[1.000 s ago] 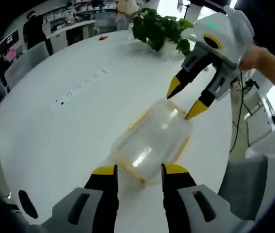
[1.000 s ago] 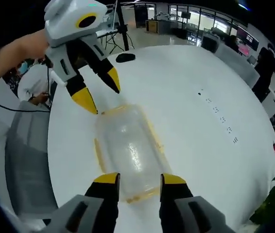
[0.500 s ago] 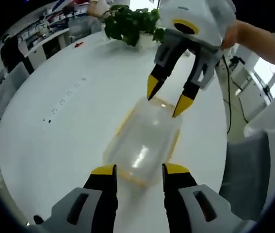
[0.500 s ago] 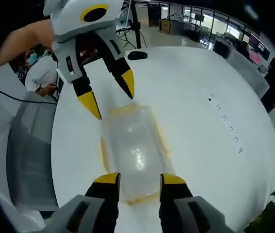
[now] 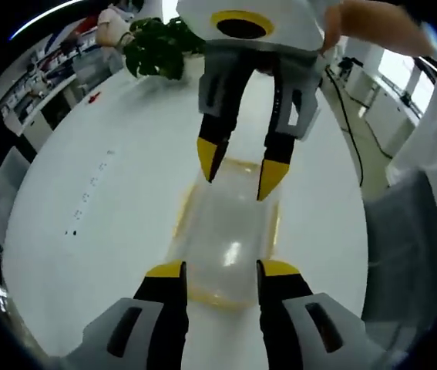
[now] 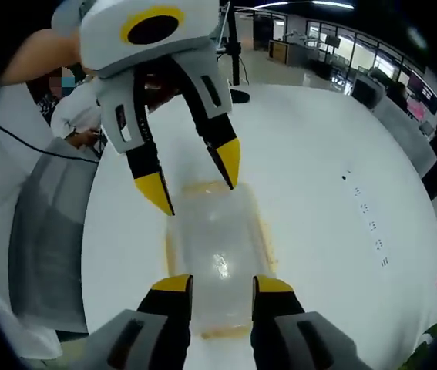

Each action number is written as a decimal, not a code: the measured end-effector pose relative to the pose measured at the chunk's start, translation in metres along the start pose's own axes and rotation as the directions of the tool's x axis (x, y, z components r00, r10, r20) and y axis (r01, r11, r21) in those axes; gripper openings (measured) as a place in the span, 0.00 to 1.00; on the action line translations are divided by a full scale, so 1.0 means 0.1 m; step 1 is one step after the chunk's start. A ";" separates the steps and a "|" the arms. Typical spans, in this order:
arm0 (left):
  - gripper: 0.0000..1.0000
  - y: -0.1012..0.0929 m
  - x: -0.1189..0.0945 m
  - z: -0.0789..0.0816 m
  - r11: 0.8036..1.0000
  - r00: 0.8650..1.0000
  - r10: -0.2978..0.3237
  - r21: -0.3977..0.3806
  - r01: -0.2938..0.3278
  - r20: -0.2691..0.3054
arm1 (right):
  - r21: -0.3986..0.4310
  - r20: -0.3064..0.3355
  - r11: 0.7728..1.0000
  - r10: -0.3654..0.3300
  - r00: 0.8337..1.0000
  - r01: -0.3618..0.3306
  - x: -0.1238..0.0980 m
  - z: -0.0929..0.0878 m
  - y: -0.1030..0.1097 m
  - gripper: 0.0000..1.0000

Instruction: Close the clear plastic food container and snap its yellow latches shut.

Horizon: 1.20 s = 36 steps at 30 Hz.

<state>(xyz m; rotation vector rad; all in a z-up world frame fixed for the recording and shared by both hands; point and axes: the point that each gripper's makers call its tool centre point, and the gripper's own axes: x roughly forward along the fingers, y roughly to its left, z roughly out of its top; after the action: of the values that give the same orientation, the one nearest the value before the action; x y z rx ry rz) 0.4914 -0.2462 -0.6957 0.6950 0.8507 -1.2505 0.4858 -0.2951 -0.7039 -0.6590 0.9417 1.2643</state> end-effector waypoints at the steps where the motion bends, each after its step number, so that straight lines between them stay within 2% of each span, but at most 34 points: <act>1: 0.32 0.00 0.01 0.01 1.000 1.000 -0.002 0.004 0.002 0.001 | -0.004 0.001 1.000 0.000 1.000 0.000 0.01 0.01 -0.01 0.28; 7: 0.32 -0.03 0.04 0.09 0.999 1.000 -0.010 0.047 0.009 0.021 | -0.041 0.016 0.999 0.019 1.000 -0.018 0.04 0.06 0.04 0.27; 11: 0.32 -0.05 0.06 0.14 0.998 0.999 -0.016 0.067 0.014 0.029 | -0.074 0.027 0.997 0.009 1.000 -0.007 0.06 0.10 0.03 0.28; 23: 0.31 -0.07 0.14 0.15 0.998 0.999 -0.017 0.066 0.015 0.029 | -0.071 0.046 0.998 0.005 0.999 -0.002 0.08 0.15 -0.03 0.27; 29: 0.31 -0.10 0.17 0.20 0.998 0.999 -0.021 0.067 0.019 0.042 | -0.071 0.047 0.997 0.007 0.999 -0.003 0.10 0.15 -0.05 0.27; 36: 0.31 -0.14 0.25 0.17 0.998 0.999 -0.020 0.060 0.019 0.024 | -0.062 0.046 0.998 -0.001 0.999 0.004 0.13 0.13 -0.12 0.27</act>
<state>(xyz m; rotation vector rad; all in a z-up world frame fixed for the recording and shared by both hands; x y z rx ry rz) 0.4834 -0.2759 -0.7081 0.7188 0.8041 -1.3040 0.5008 -0.2797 -0.7102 -0.6764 0.8664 1.3055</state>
